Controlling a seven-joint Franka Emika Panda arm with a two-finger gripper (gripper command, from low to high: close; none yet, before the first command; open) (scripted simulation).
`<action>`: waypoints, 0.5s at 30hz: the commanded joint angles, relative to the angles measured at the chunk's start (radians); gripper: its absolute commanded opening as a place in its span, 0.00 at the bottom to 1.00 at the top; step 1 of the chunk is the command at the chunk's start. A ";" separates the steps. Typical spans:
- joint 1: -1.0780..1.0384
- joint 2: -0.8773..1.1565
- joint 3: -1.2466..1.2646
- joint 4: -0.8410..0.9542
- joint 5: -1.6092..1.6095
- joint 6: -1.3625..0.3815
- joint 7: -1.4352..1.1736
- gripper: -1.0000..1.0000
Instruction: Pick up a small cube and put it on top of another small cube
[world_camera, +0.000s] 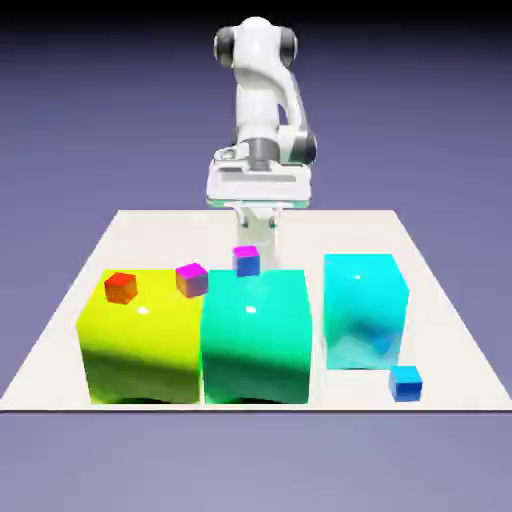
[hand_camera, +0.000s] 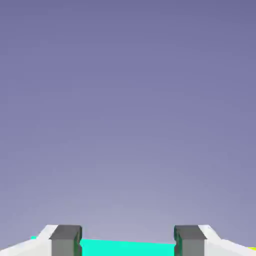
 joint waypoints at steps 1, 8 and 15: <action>-0.028 -0.012 0.036 0.025 0.004 -0.024 0.036 0.50; -0.227 -0.095 0.290 0.199 0.032 -0.188 0.290 0.50; -0.425 -0.179 0.544 0.373 0.060 -0.352 0.543 0.50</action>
